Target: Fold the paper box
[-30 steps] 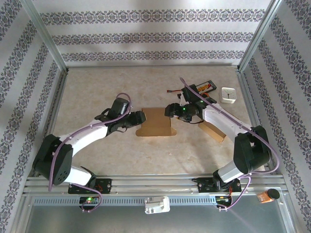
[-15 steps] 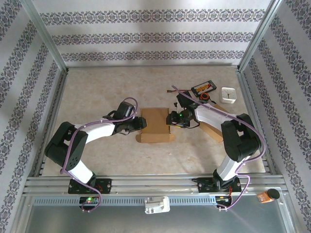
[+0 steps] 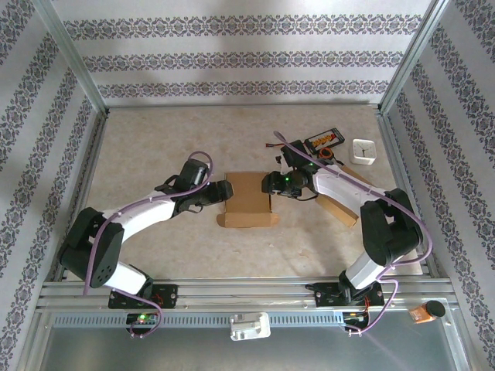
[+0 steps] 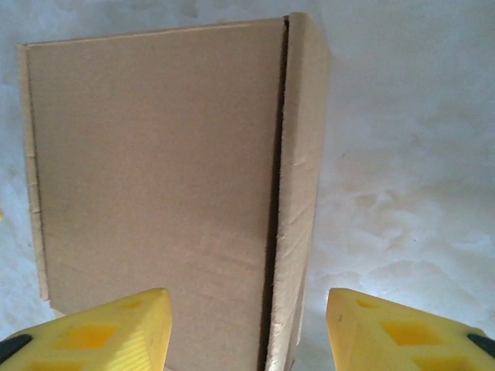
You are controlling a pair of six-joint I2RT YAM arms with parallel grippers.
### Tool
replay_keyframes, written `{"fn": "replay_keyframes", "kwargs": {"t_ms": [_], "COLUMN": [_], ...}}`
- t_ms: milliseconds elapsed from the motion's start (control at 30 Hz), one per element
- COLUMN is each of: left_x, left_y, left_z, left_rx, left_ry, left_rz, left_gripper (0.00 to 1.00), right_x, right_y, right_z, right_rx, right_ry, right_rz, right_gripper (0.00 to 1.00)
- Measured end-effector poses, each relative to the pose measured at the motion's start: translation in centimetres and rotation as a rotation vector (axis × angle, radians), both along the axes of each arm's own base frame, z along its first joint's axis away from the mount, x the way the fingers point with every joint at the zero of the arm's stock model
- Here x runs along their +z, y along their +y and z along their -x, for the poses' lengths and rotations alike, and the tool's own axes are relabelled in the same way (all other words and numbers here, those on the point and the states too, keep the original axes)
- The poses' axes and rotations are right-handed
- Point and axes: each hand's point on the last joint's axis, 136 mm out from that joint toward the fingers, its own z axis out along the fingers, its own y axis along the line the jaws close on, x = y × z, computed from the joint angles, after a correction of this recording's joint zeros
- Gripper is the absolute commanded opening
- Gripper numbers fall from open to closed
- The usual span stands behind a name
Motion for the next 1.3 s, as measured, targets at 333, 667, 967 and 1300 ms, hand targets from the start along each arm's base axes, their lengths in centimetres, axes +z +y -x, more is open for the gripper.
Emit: {"fn": "replay_keyframes", "kwargs": {"t_ms": [333, 667, 967, 1300], "left_x": [-0.7, 0.9, 0.9, 1.2], "left_y": [0.6, 0.7, 0.7, 0.7], "left_z": [0.5, 0.4, 0.4, 0.5], "left_rx": [0.009, 0.006, 0.003, 0.001], "left_ry": [0.008, -0.042, -0.045, -0.054], "left_rz": [-0.018, -0.011, -0.013, -0.011], "left_gripper": [0.71, 0.76, 0.79, 0.81], "right_x": [-2.9, 1.8, -1.5, -2.2], "right_y": [0.5, -0.7, -0.9, -0.2], "right_z": [0.2, -0.3, -0.4, -0.6], "right_rx": [0.014, -0.03, -0.046, -0.043], "right_ry": [0.057, -0.053, 0.03, 0.046], "right_rz": [0.026, -0.007, 0.014, -0.013], "right_gripper": [0.52, 0.37, 0.31, 0.31]}}
